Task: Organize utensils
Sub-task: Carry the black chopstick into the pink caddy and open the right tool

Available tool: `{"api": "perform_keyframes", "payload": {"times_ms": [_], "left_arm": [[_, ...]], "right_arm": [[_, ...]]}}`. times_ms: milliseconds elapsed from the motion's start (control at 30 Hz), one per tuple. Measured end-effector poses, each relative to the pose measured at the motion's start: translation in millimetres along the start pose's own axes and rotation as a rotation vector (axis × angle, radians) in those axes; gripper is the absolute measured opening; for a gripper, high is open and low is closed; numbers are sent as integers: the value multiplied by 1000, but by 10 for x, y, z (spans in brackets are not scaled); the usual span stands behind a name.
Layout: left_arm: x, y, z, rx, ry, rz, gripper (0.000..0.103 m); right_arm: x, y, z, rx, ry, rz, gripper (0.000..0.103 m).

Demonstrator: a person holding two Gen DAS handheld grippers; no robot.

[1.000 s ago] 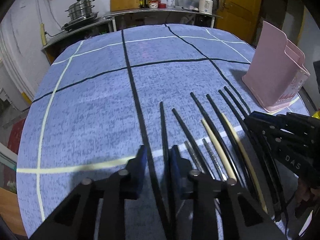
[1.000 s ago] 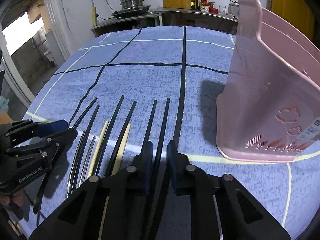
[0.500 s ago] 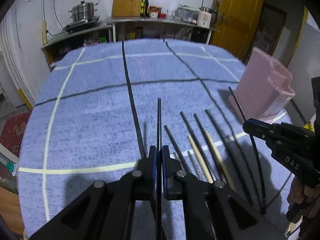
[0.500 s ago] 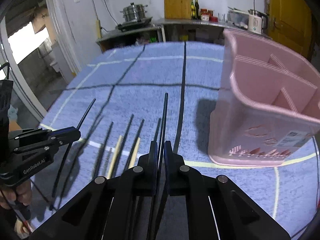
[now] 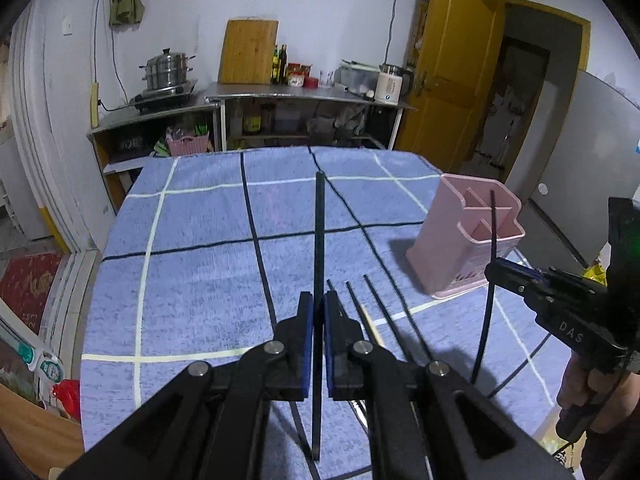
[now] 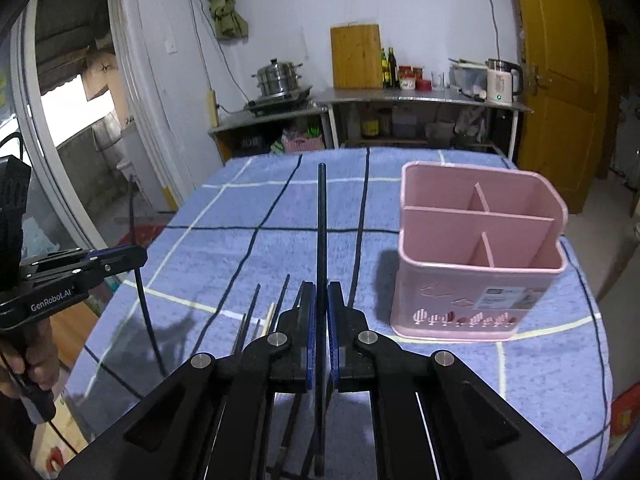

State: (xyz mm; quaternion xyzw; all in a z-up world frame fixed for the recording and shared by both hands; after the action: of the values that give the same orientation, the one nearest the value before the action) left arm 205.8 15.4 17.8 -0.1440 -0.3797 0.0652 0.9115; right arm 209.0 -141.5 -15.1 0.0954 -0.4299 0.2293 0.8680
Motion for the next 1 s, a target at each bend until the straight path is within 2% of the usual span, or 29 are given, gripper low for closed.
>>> {"api": "perform_keyframes", "payload": {"times_ms": [433,800,1000], "left_arm": [[234,-371,299,-98,-41,-2,5],[392,-1086,42,-220,24,-20,5],[672,-1506,63,-288,6,-22,5]], "right_arm": [[180,-247,446,-34,-81,-30,5],[352,-707,824,-96,-139,-78,5],[613,-1037,1070,-141,-213,-114,5]]}}
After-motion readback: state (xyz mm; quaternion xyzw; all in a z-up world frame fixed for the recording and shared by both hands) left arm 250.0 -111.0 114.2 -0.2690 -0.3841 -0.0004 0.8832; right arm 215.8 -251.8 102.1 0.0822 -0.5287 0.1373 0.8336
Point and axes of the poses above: each gripper's, at about its wrist camera, not at the fingertips, and z roughly against the way its jaws point, y to its left, x to its top, the point moved 9 cm from there along -z, roughly the way its jaws point, and after that the axes turned 14 degrees about z, right-handed, at the moved point
